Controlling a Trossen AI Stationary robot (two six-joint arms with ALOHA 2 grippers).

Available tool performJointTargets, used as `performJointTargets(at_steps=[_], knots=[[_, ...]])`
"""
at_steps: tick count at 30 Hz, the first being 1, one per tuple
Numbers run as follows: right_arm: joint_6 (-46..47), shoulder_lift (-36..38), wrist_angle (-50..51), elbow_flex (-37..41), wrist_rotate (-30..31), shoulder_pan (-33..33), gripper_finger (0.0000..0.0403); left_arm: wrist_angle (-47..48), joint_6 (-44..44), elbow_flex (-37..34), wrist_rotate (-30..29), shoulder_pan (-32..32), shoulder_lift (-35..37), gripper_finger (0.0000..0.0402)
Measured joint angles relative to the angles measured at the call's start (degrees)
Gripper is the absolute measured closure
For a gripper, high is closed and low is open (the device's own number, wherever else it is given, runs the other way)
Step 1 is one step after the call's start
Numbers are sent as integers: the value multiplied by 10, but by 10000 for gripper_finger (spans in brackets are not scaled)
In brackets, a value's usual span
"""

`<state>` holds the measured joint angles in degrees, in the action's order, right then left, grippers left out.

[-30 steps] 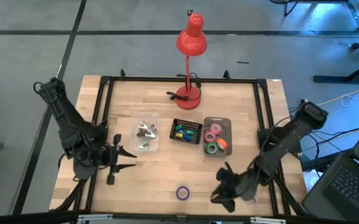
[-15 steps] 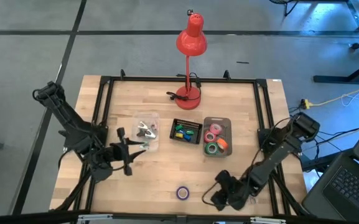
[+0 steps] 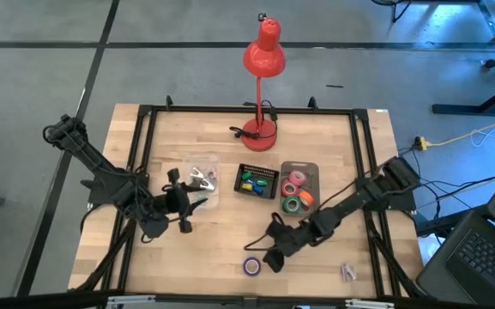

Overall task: Pick and place Stapler, Stapler remover, tape
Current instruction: Put the blue tape into the black bin

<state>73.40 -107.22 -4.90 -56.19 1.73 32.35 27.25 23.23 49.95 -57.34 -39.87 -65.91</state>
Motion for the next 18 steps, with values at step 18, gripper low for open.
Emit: performJointTargets(at_steps=[18], knots=[[-73, -151, 39, -152, -139, -47, 210, -19, -5, 0, 31, 4, 0, 277]])
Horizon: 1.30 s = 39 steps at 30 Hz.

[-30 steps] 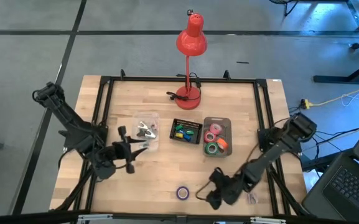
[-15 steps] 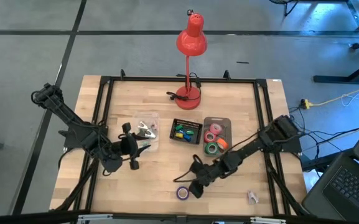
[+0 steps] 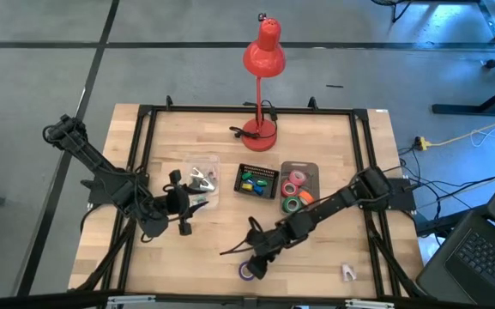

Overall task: Pick and place Stapler, Stapler remover, tape
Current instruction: Put the blue tape into the black bin

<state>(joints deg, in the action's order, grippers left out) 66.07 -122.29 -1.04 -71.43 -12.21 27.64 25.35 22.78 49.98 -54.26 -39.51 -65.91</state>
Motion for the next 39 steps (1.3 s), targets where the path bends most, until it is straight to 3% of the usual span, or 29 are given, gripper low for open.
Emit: performJointTargets(at_steps=[7, 11, 14, 19, 25, 34, 39], knots=[[-13, -5, 12, 0, 15, -2, 367, -1, -2, 0, 2, 0, 0, 277], [-38, 10, 17, 3, 43, -3, 369, -1, -2, 0, 1, 0, 0, 277], [-79, 45, 54, 8, 111, -7, 369, -4, -7, 0, 0, 1, 0, 277], [-112, 178, 269, 7, 264, -19, 369, -12, -14, 0, -1, 3, 0, 277], [-113, 321, 461, 6, 354, -30, 369, -12, -26, 0, 4, 3, 0, 277], [-108, 383, 667, 6, 360, -119, 369, -16, -26, 0, 0, 3, 0, 277], [-148, 379, 684, 30, 344, -184, 369, -16, -26, 0, 0, 3, 0, 277]])
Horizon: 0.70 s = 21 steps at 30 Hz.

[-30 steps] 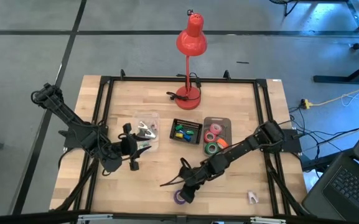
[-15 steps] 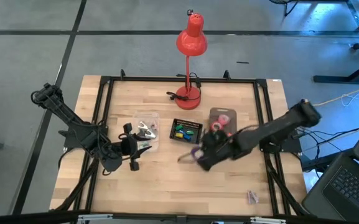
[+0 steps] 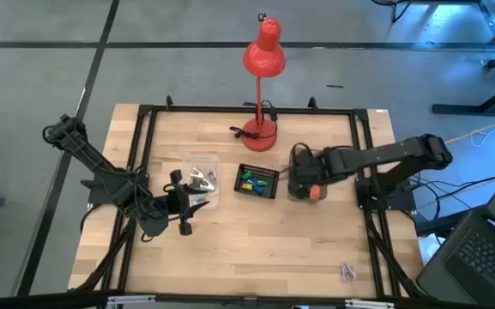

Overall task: Pick and place Stapler, Stapler remover, tape
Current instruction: Put the blue tape into the black bin

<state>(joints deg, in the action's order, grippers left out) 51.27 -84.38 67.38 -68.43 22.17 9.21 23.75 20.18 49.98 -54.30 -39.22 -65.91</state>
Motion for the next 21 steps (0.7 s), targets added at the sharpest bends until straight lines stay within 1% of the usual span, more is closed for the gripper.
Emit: performJointTargets(at_steps=[3, 5, 8, 11, 13, 17, 21], knots=[[-19, 0, -4, 34, -16, -43, 369, 0, 0, 0, 0, 0, 0, 277], [-30, 0, -13, 64, -37, -68, 369, 0, 0, 0, 4, 0, 0, 277], [-54, 0, -59, 116, -84, -99, 369, 1, 0, 0, 4, 0, 0, 277], [-68, 0, -106, 157, -118, -115, 369, 1, -3, 0, 4, 0, 0, 277], [-68, 0, -119, 171, -120, -117, 370, 1, -5, 0, 4, 0, 0, 277], [-68, 1, -121, 177, -117, -117, 371, 1, -5, 0, 4, 0, 0, 277], [-69, 1, -123, 168, -102, -116, 337, 1, -5, 0, 4, 0, 0, 277]])
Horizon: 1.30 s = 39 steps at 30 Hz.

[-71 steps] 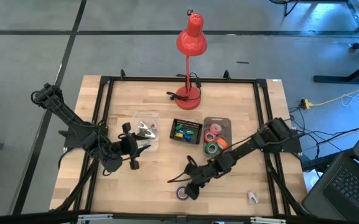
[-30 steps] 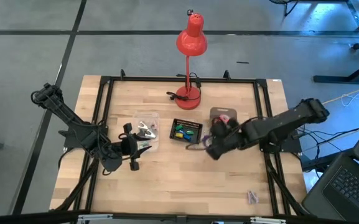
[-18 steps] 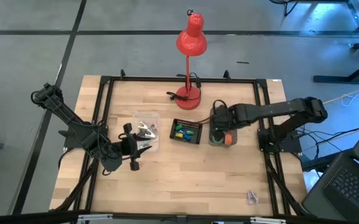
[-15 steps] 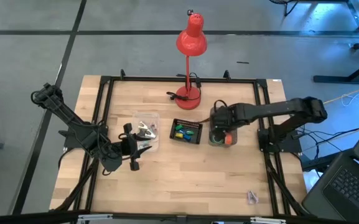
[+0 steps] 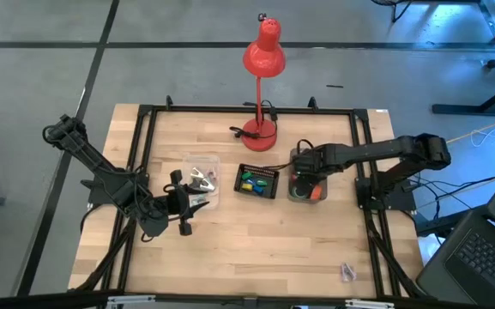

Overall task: Pick and place Stapler, Stapler remover, tape
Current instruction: Put the blue tape into the black bin, then put the purple staple remover into the transparent bin

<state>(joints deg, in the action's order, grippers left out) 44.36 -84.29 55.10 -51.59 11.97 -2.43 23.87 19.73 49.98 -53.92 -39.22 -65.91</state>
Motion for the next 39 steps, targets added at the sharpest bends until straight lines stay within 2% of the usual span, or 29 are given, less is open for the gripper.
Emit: performJointTargets(at_steps=[5, 9, 16, 19, 23, 27, 33, 39], knots=[[-2, 0, -2, -15, 5, 0, 291, 0, 0, 0, 0, 0, 0, 277], [-12, 0, 1, -33, 7, 2, 275, 0, 0, 0, 0, 0, 0, 277], [4, 27, 50, -93, 120, 48, 271, 0, 0, 0, 0, 0, 0, 277], [50, 45, 97, -122, 133, 75, 270, 1, 0, 0, 3, 0, 0, 277], [118, 71, 120, -140, 88, 141, 270, 1, 5, 0, 20, 0, 0, 277], [193, 82, 89, -140, 23, 238, 270, 1, 2, 0, 24, 0, 0, 277], [397, 73, 52, -140, -6, 390, 270, 0, -4, 0, 10, 0, 0, 277], [592, 35, 9, -140, -24, 522, 269, -1, -4, 0, 9, 0, 0, 277]])
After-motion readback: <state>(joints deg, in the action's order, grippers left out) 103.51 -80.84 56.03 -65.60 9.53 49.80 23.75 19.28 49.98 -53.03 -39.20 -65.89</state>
